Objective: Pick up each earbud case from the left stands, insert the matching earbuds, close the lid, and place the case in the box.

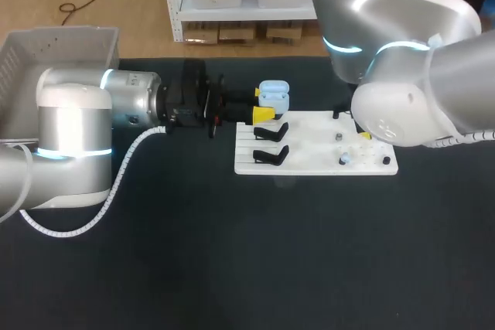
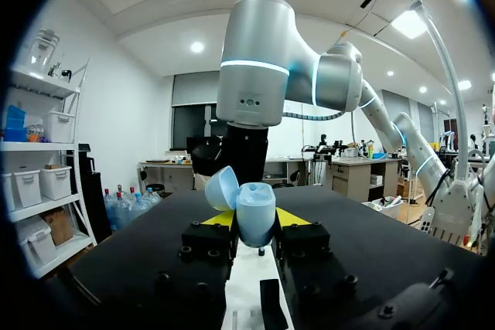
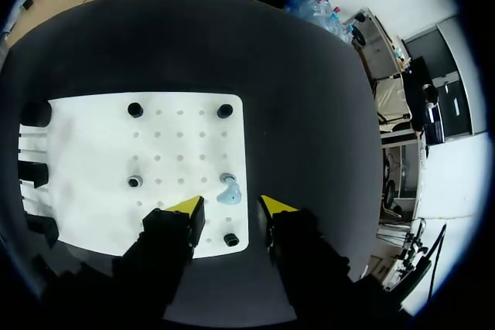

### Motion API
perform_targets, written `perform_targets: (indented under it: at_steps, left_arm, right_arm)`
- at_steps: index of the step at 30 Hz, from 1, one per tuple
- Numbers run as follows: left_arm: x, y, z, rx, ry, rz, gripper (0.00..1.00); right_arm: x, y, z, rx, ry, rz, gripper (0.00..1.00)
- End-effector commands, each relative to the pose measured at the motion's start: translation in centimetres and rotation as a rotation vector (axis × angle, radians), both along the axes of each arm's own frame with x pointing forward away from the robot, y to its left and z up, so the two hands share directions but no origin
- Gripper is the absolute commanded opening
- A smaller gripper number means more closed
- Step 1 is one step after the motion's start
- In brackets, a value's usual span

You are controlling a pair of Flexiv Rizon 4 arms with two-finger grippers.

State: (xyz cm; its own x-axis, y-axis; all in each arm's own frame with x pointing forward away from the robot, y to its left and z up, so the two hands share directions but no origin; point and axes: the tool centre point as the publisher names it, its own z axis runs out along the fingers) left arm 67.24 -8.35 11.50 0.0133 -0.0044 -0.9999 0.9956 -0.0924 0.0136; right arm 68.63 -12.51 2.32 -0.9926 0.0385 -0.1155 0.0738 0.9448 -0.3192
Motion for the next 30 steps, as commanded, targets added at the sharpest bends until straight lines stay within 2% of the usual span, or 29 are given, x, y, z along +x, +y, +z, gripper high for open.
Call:
perform_targets:
  at_steps: [1, 12, 30]
  left_arm:
    - [0.04, 0.01, -0.05, -0.001, -0.001, -0.001, 0.00]
    - [0.04, 0.01, -0.05, -0.001, -0.001, -0.001, 0.00]
    - [0.04, 0.01, -0.05, -0.001, -0.001, -0.001, 0.00]
  right_arm:
    - [-0.08, 0.13, -0.20, -0.012, -0.009, 0.004, 0.42]
    - [0.16, -0.11, -0.42, -0.028, -0.017, 0.013, 0.35]
    - [0.21, -0.24, -0.94, -0.035, -0.010, 0.014, 0.32]
